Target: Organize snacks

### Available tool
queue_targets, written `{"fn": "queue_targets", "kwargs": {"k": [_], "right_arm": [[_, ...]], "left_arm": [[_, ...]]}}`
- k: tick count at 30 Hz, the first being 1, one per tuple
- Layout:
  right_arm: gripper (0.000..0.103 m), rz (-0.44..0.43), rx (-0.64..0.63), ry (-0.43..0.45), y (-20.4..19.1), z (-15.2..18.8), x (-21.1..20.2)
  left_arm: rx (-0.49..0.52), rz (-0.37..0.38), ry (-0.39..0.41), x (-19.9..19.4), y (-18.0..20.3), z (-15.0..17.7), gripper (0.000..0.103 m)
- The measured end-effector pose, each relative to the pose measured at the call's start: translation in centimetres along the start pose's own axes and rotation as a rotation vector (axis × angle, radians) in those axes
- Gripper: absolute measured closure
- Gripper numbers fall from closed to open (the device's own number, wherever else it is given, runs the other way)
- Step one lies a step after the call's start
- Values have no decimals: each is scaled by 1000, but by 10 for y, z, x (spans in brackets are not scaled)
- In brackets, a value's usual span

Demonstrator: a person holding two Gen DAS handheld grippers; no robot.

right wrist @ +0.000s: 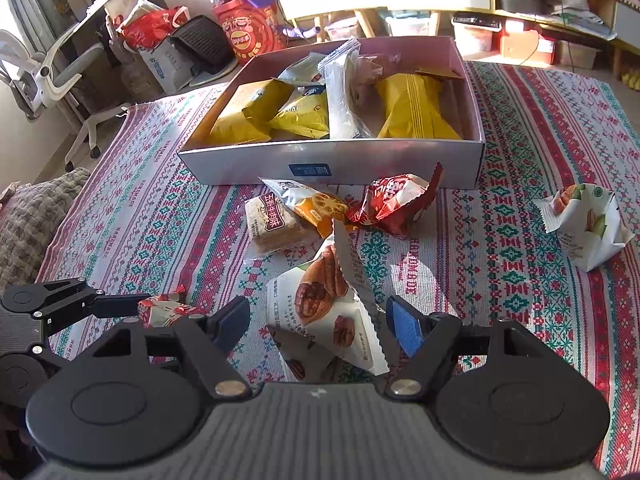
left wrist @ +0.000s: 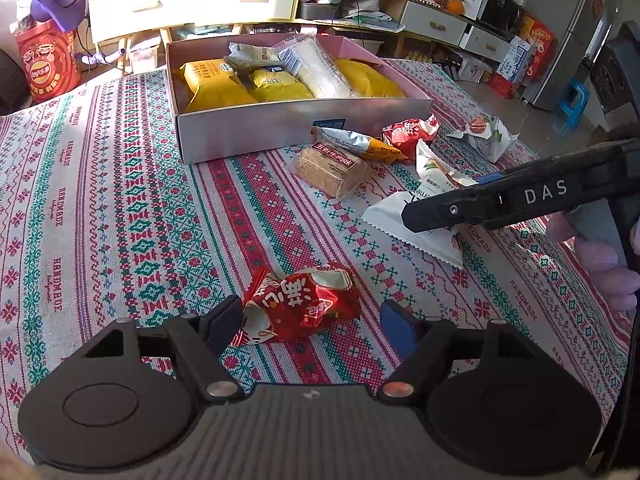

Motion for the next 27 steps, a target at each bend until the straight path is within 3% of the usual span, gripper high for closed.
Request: {"fn": "queue_targets", "kwargs": {"k": [10,15,24,27], "right_arm": [[39,25,-26,-8,-2,2,7],[44,25,-32,-2,-1,2,7],[48,16,-46,1,0,5,4],[49,2,-50,2,-3,5,2]], "left_arm": [[-67,-30,16,0,-3,-4,29],[-70,-51,20,1,-4,-6,38],[-59,-77,38,0,-3,-9,46],[-36,-80,55,-3,2,-12,55]]}}
Point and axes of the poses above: each gripper's, at about its wrist camera, not at the fingertips, and x roughly the way its jaws point, y to its right, z to its underside, the point moved 7 cm from there along x, roughly the way its jaws point, and after that the axes turned 3 degrees about -y, right-handed, at the moved point
